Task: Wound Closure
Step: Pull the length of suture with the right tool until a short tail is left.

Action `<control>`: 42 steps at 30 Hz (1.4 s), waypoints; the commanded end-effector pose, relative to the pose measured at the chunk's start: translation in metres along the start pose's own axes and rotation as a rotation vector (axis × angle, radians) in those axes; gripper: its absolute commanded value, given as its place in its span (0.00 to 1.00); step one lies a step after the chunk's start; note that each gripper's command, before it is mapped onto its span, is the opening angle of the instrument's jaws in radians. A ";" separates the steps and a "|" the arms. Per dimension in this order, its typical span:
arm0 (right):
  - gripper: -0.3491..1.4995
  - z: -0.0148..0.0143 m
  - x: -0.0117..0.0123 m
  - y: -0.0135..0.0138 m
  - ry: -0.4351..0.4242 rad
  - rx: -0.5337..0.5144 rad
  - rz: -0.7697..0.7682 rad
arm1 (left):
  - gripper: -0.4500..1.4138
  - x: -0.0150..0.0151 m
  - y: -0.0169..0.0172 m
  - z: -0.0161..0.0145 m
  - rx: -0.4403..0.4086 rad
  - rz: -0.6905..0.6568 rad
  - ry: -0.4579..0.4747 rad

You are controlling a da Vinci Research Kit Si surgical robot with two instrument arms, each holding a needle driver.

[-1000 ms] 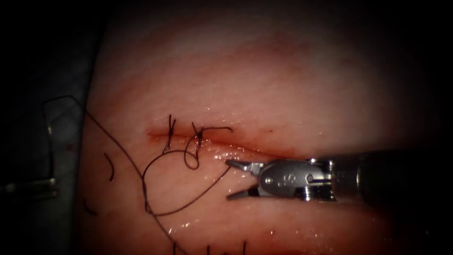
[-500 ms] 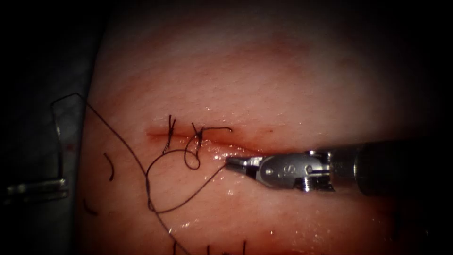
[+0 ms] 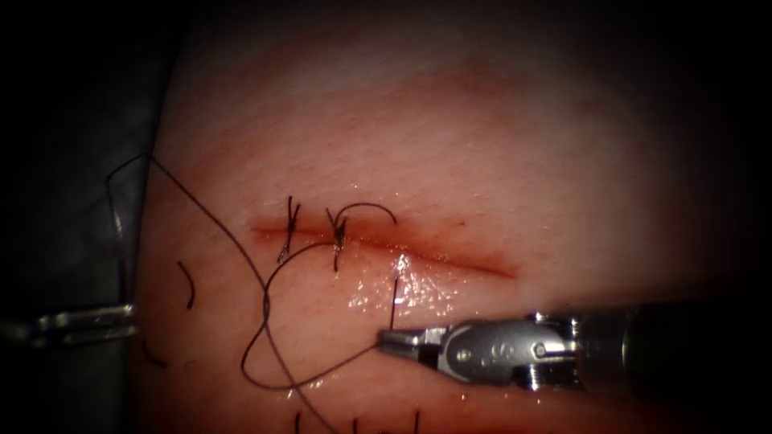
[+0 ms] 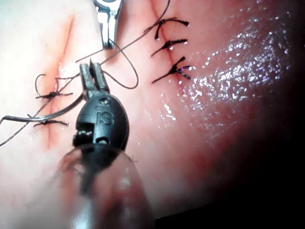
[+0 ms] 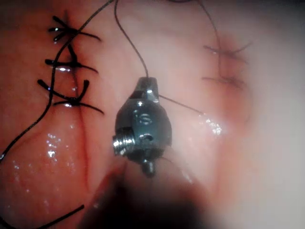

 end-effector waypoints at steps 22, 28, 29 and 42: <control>0.88 0.0004 0.0081 -0.0094 0.080 0.006 -0.047 | 0.00 -0.0005 -0.0006 -0.0029 0.001 0.000 -0.055; 0.93 -0.0021 0.0068 -0.0061 0.089 -0.052 -0.082 | 0.00 -0.0005 -0.0015 -0.0055 0.039 0.005 -0.062; 0.93 -0.0025 0.0065 -0.0055 0.091 -0.062 -0.093 | 0.00 -0.0005 -0.0016 -0.0058 0.047 0.010 -0.064; 0.91 -0.0020 0.0008 0.0040 0.030 -0.233 -0.172 | 0.00 -0.0007 -0.0019 -0.0058 0.076 0.014 -0.090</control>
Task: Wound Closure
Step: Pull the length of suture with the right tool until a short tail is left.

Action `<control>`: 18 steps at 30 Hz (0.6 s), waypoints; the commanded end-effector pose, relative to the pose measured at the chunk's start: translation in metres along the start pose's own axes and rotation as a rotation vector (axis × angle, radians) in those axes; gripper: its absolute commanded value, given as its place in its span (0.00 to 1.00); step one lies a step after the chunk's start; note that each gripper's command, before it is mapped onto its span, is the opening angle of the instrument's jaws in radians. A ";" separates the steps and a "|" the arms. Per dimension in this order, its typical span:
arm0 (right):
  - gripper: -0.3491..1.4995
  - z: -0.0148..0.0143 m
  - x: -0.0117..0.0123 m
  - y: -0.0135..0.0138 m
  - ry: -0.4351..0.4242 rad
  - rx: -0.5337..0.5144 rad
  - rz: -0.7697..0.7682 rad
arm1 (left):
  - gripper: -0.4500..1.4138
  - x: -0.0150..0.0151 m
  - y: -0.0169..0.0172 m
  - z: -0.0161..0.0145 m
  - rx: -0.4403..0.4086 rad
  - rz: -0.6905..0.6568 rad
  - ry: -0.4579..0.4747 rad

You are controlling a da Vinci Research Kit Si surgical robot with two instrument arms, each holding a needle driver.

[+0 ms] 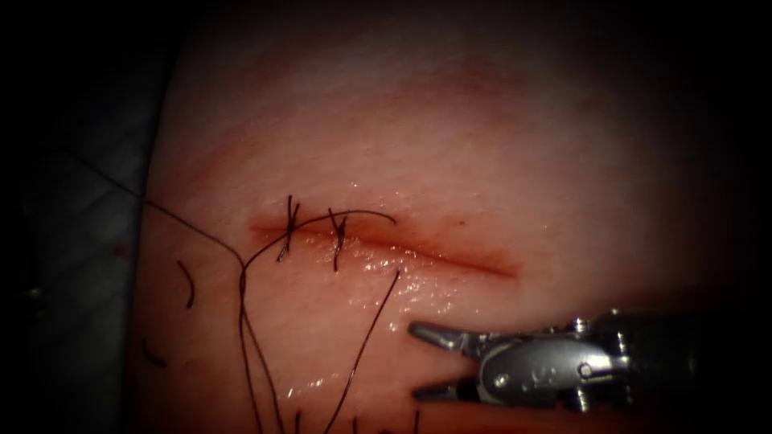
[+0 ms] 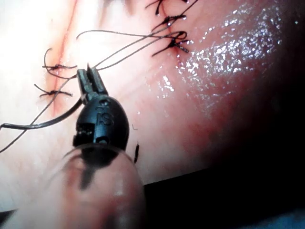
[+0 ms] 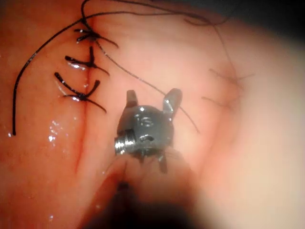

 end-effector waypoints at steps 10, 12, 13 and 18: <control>0.90 0.0081 -0.0072 0.0008 -0.066 0.044 -0.039 | 0.00 -0.0007 0.0008 0.0023 0.013 -0.001 -0.002; 0.88 0.0089 -0.0079 0.0007 -0.072 0.050 -0.035 | 0.00 -0.0007 0.0009 0.0026 0.012 -0.001 0.002; 0.85 0.0089 -0.0081 0.0009 -0.072 0.050 -0.035 | 0.00 -0.0007 0.0009 0.0026 0.010 -0.001 0.000; 0.23 0.0079 -0.0081 0.0014 -0.064 0.091 -0.023 | 0.00 -0.0008 0.0009 0.0027 0.009 -0.001 0.002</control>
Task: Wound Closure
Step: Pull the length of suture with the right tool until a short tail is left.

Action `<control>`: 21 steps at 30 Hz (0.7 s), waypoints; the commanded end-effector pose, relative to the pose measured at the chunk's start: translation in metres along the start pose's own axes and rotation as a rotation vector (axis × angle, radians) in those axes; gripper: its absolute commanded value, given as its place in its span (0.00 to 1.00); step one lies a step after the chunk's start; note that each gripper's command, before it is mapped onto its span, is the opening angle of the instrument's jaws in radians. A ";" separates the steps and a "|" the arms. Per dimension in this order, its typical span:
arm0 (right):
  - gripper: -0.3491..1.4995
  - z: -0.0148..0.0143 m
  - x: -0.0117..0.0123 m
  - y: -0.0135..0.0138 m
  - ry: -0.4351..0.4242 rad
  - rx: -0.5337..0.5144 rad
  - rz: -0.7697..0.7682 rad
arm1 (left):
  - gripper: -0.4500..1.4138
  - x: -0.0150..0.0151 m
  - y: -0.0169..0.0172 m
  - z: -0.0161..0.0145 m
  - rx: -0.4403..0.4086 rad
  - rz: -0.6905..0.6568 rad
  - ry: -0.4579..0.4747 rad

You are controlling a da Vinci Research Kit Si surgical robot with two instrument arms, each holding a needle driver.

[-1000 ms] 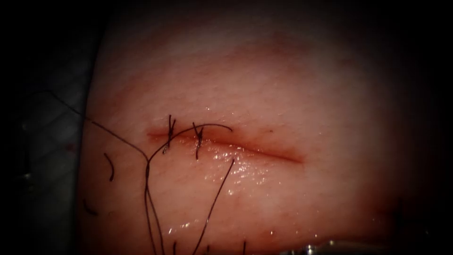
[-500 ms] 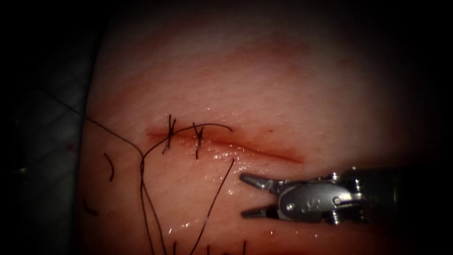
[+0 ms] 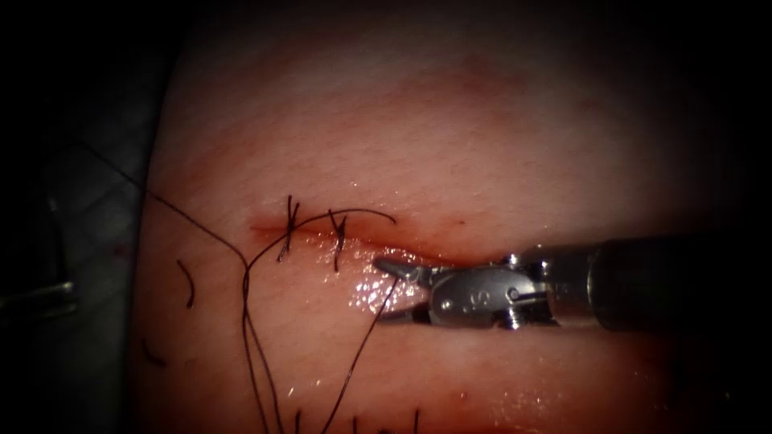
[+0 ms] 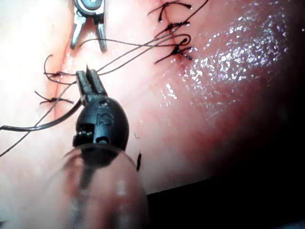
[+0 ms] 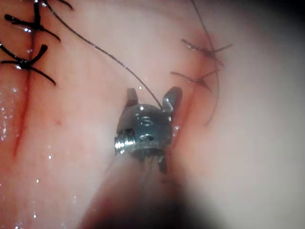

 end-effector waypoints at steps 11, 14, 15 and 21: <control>0.00 -0.0022 0.0015 -0.0019 0.004 0.097 0.018 | 0.00 -0.0008 0.0007 0.0023 -0.023 0.004 -0.004; 0.00 -0.0029 0.0028 -0.0037 0.017 0.119 0.011 | 0.00 -0.0009 0.0007 0.0026 -0.028 0.005 -0.006; 0.00 -0.0033 0.0033 -0.0044 0.021 0.127 0.011 | 0.00 -0.0010 0.0007 0.0026 -0.027 0.005 -0.006; 0.00 -0.0059 0.0076 -0.0093 0.062 0.173 -0.002 | 0.00 -0.0011 0.0007 0.0028 -0.030 0.005 -0.005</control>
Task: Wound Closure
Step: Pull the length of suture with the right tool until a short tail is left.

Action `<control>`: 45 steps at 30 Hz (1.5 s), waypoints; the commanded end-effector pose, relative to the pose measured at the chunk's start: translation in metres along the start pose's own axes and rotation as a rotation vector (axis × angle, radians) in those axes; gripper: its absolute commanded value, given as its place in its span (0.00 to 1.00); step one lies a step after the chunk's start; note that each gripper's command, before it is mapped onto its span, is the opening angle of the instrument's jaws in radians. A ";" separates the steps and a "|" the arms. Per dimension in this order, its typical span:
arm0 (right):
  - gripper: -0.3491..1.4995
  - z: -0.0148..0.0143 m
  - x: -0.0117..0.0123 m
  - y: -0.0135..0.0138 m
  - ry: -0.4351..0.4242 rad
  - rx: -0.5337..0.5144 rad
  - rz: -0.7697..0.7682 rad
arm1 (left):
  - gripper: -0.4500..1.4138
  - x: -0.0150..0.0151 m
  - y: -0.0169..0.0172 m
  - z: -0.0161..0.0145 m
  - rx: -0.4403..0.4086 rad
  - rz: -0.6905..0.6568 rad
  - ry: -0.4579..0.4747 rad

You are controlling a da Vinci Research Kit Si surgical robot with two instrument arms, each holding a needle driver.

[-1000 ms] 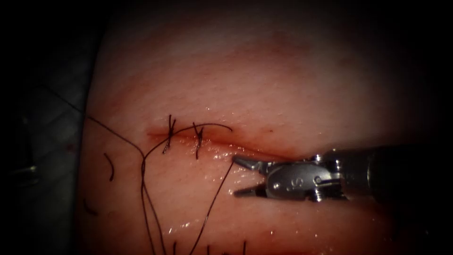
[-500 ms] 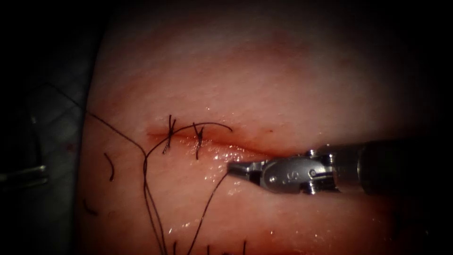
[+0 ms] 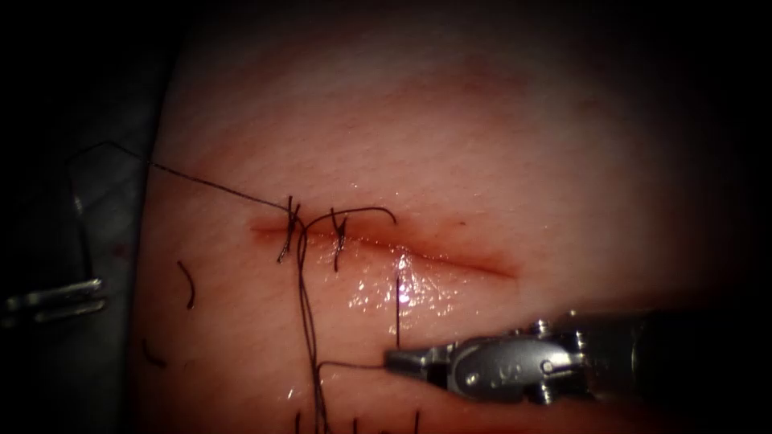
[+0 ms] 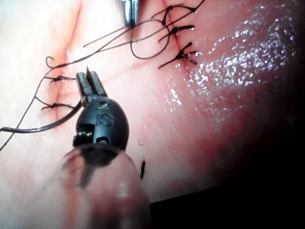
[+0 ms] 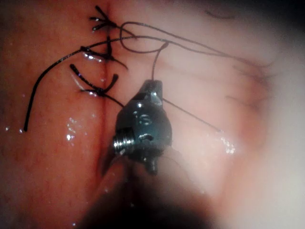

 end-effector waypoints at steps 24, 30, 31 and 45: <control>0.97 -0.0010 0.0097 -0.0091 0.026 -0.020 -0.052 | 0.00 -0.0012 -0.0011 -0.0020 0.026 0.025 -0.050; 0.98 -0.0060 0.0083 -0.0063 -0.010 -0.088 -0.076 | 0.00 -0.0017 -0.0022 -0.0036 0.083 0.037 -0.086; 0.98 -0.0075 0.0078 -0.0056 -0.010 -0.104 -0.078 | 0.00 -0.0017 -0.0023 -0.0037 0.091 0.035 -0.090; 0.98 -0.0168 0.0066 0.0005 0.094 -0.170 0.011 | 0.00 -0.0021 -0.0023 -0.0031 0.096 0.040 -0.095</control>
